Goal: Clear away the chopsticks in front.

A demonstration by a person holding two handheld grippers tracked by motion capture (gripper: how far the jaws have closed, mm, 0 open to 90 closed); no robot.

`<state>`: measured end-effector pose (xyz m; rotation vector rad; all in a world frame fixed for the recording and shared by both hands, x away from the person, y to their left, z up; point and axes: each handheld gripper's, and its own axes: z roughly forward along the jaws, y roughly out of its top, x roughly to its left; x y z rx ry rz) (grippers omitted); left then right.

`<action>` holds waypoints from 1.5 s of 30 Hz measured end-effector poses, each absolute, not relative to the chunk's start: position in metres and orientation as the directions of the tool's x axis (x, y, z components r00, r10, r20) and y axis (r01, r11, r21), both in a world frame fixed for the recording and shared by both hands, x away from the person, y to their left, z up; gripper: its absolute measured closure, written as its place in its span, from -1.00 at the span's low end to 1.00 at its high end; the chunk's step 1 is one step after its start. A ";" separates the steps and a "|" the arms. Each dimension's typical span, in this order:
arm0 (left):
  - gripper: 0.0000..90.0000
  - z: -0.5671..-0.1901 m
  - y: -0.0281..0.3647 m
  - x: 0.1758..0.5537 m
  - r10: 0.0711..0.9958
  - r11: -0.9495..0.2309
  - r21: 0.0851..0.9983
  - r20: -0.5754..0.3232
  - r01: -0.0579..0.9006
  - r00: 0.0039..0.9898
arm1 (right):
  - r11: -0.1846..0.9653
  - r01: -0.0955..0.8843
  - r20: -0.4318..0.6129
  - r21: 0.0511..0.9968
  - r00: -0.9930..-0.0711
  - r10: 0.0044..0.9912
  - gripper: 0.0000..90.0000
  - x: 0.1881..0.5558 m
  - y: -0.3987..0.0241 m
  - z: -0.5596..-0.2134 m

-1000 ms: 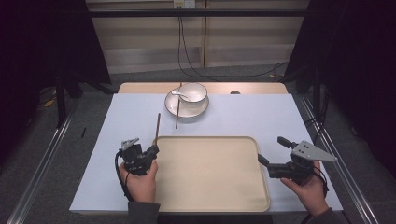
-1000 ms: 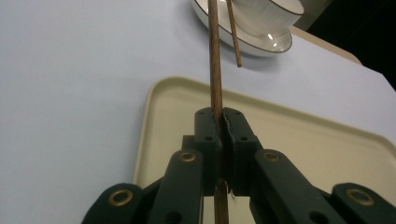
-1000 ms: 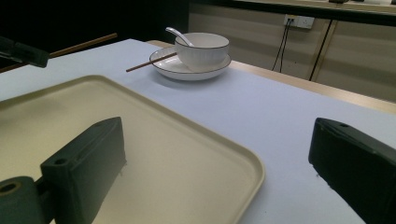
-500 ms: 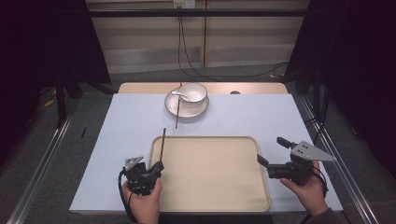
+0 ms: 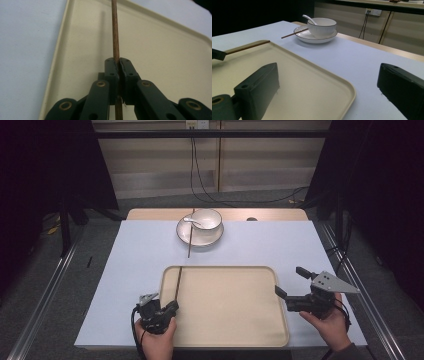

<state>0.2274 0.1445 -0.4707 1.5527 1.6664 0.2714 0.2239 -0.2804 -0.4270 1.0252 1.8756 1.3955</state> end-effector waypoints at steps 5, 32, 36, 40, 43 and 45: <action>0.89 -0.474 0.143 0.230 0.906 0.211 0.632 -0.413 0.746 0.094 | 0.156 0.238 -0.003 0.959 -0.539 0.842 -0.92 0.224 -0.280 -0.427; 0.85 -0.477 0.135 0.239 0.919 0.186 0.653 -0.380 0.735 0.105 | 0.173 0.238 -0.014 0.956 -0.549 0.836 -0.91 0.225 -0.280 -0.428; 0.79 -0.476 0.132 0.240 0.914 0.182 0.649 -0.389 0.739 0.117 | 0.168 0.242 -0.009 0.956 -0.545 0.839 -0.91 0.225 -0.280 -0.428; 0.71 -0.471 0.131 0.243 0.911 0.172 0.669 -0.387 0.723 0.141 | 0.169 0.241 -0.010 0.956 -0.548 0.836 -0.91 0.225 -0.280 -0.428; 0.61 -0.462 0.131 0.249 0.919 0.150 0.706 -0.358 0.693 0.166 | 0.171 0.241 -0.011 0.955 -0.550 0.835 -0.90 0.225 -0.280 -0.428; 0.54 -0.455 0.132 0.255 0.917 0.140 0.726 -0.352 0.674 0.188 | 0.173 0.240 -0.012 0.955 -0.552 0.834 -0.90 0.224 -0.281 -0.428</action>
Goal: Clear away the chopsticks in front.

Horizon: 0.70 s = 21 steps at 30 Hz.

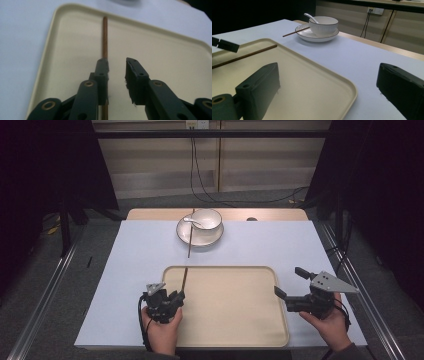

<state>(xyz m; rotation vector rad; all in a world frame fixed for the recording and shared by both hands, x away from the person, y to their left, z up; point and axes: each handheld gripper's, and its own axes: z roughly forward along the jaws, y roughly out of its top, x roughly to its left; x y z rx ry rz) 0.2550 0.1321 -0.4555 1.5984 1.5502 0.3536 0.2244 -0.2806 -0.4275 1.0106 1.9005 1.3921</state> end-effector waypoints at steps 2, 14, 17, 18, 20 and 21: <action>0.47 -0.448 0.132 0.262 0.916 0.144 0.743 -0.351 0.654 0.197 | 0.169 0.242 -0.008 0.955 -0.550 0.835 -0.90 0.224 -0.281 -0.427; 0.11 -0.426 0.139 0.316 0.906 0.109 0.823 -0.314 0.558 0.285 | 0.172 0.243 -0.009 0.955 -0.554 0.832 -0.90 0.225 -0.282 -0.427; 0.02 -0.422 0.141 0.330 0.896 0.115 0.829 -0.324 0.548 0.302 | 0.173 0.243 -0.010 0.954 -0.554 0.832 -0.90 0.225 -0.282 -0.427; -0.01 -0.421 0.142 0.335 0.901 0.102 0.835 -0.309 0.542 0.306 | 0.175 0.240 -0.014 0.955 -0.551 0.834 -0.90 0.225 -0.281 -0.428; -0.04 -0.420 0.141 0.344 0.902 0.089 0.843 -0.294 0.531 0.316 | 0.177 0.240 -0.016 0.954 -0.552 0.834 -0.90 0.225 -0.281 -0.428; -0.08 -0.419 0.141 0.349 0.904 0.079 0.845 -0.284 0.529 0.319 | 0.177 0.241 -0.015 0.954 -0.552 0.834 -0.90 0.225 -0.281 -0.428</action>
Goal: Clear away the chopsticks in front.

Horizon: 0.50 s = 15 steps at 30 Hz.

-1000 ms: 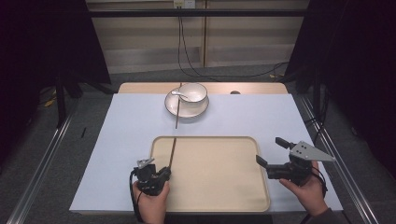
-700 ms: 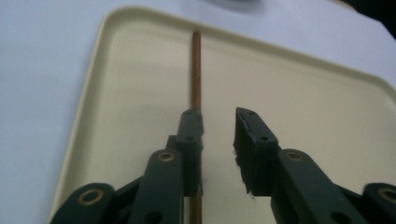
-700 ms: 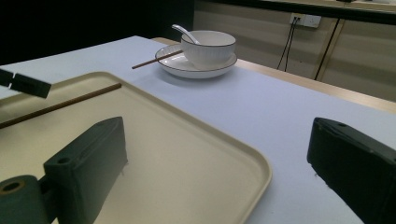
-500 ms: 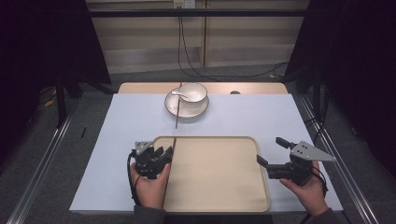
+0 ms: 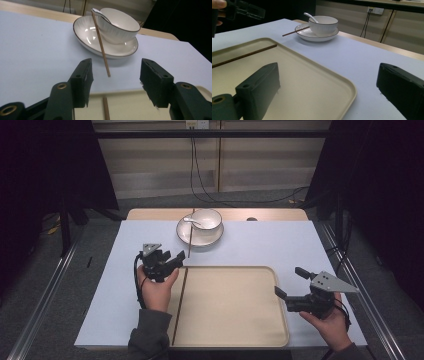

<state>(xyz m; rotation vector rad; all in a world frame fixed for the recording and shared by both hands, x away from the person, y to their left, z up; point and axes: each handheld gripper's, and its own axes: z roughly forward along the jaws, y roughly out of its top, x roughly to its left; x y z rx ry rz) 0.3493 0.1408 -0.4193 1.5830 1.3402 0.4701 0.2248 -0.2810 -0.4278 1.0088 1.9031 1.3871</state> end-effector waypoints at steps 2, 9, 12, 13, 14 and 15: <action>-0.14 -0.419 0.139 0.359 0.903 0.077 0.849 -0.282 0.523 0.325 | 0.179 0.240 -0.017 0.954 -0.553 0.833 -0.90 0.225 -0.281 -0.428; -0.39 -0.422 0.135 0.391 0.905 0.025 0.862 -0.234 0.507 0.354 | 0.177 0.240 -0.017 0.955 -0.549 0.836 -0.90 0.225 -0.281 -0.428; -0.48 -0.425 0.132 0.405 0.904 0.017 0.853 -0.236 0.522 0.357 | 0.180 0.240 -0.018 0.954 -0.553 0.833 -0.89 0.224 -0.282 -0.428; -0.52 -0.425 0.131 0.408 0.902 0.011 0.854 -0.233 0.521 0.363 | 0.180 0.238 -0.019 0.954 -0.554 0.832 -0.89 0.225 -0.282 -0.428; -0.54 -0.425 0.130 0.411 0.903 0.005 0.853 -0.228 0.521 0.365 | 0.181 0.238 -0.020 0.954 -0.554 0.832 -0.89 0.225 -0.282 -0.428; -0.56 -0.425 0.128 0.416 0.902 -0.004 0.856 -0.220 0.518 0.372 | 0.178 0.237 -0.018 0.955 -0.553 0.833 -0.89 0.225 -0.282 -0.428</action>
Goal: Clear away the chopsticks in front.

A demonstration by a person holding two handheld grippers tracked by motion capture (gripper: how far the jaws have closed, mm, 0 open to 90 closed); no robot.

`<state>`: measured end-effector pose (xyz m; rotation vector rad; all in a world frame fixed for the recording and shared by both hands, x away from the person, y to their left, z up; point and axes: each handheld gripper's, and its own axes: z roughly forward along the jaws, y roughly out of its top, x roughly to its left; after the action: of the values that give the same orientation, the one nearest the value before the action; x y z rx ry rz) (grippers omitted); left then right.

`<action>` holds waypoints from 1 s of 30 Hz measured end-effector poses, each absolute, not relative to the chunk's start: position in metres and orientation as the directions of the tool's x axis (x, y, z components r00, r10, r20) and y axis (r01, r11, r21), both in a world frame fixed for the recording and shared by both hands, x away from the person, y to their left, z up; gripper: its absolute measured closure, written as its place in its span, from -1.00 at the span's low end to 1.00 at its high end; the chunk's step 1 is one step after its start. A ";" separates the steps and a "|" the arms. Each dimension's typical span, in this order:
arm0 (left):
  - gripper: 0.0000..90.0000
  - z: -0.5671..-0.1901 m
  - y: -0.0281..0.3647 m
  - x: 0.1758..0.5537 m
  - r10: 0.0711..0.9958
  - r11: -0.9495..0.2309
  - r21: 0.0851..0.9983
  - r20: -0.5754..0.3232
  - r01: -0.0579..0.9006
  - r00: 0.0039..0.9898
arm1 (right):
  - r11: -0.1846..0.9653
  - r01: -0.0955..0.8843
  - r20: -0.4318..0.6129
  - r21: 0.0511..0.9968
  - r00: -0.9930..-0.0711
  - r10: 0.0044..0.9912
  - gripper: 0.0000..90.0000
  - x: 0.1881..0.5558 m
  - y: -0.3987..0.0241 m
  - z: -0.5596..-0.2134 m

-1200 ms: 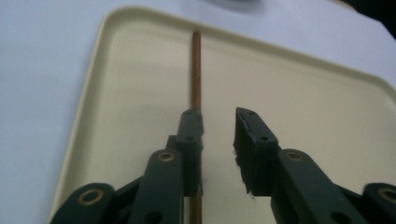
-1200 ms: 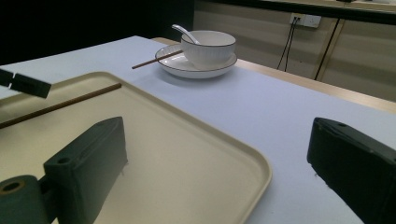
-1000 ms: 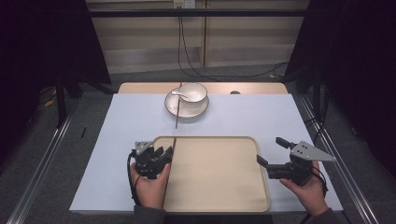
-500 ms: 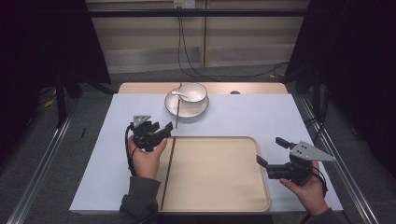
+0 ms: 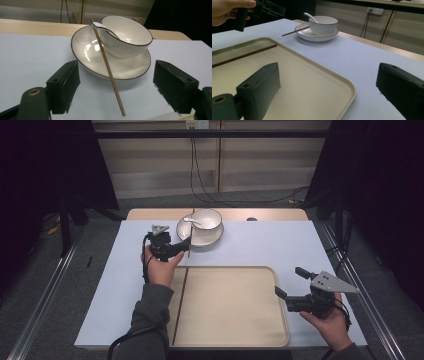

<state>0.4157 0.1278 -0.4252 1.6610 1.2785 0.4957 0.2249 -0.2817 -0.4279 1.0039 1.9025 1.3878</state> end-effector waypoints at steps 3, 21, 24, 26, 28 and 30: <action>-0.64 -0.426 0.123 0.426 0.898 -0.014 0.858 -0.215 0.513 0.385 | 0.179 0.240 -0.017 0.954 -0.554 0.833 -0.88 0.225 -0.282 -0.428; -0.65 -0.454 0.117 0.480 0.916 -0.088 0.807 -0.165 0.584 0.366 | 0.182 0.240 -0.019 0.954 -0.556 0.831 -0.87 0.225 -0.281 -0.428; -0.48 -0.456 0.116 0.484 0.917 -0.097 0.809 -0.153 0.579 0.367 | 0.183 0.240 -0.020 0.953 -0.556 0.831 -0.87 0.224 -0.281 -0.428; -0.41 -0.456 0.115 0.486 0.919 -0.106 0.809 -0.142 0.579 0.367 | 0.182 0.240 -0.019 0.954 -0.555 0.832 -0.87 0.224 -0.281 -0.428; -0.29 -0.457 0.113 0.488 0.916 -0.120 0.805 -0.135 0.581 0.377 | 0.181 0.241 -0.017 0.953 -0.555 0.832 -0.87 0.225 -0.281 -0.428; -0.19 -0.457 0.111 0.489 0.918 -0.134 0.797 -0.124 0.588 0.378 | 0.182 0.241 -0.018 0.953 -0.556 0.831 -0.87 0.225 -0.281 -0.428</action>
<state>0.4893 0.1114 -0.4574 1.8309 1.3112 0.5144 0.2247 -0.2814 -0.4282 1.0046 1.9099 1.3850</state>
